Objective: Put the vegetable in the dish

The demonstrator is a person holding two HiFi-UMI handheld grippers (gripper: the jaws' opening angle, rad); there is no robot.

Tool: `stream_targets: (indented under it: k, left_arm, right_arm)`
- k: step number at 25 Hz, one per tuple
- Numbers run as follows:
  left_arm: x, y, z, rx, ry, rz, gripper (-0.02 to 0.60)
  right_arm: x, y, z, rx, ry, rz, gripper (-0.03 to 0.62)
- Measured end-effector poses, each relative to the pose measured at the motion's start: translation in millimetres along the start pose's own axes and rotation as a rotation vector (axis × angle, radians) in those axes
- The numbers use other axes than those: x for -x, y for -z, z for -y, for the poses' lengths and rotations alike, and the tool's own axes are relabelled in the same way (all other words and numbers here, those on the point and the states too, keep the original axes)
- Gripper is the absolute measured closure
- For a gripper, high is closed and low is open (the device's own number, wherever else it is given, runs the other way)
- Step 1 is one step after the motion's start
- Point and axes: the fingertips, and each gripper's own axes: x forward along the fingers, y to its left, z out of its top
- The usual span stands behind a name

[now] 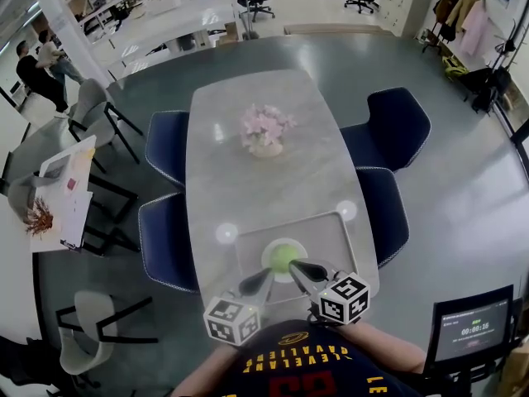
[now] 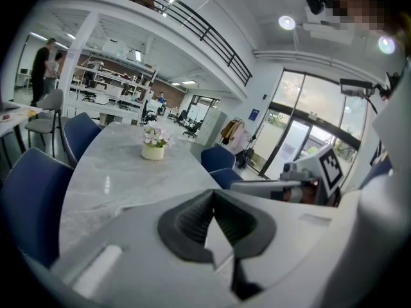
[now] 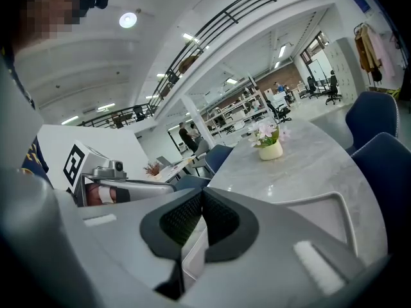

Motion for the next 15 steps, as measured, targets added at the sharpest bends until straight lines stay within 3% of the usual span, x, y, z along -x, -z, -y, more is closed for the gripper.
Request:
stream_targets:
  k: [15]
  left_arm:
    - [-1.7, 0.4, -0.7, -0.012, 0.003, -0.005, 0.580]
  right_arm:
    - [-1.2, -2.7, -3.7, 0.030, -0.016, 0.016, 0.589]
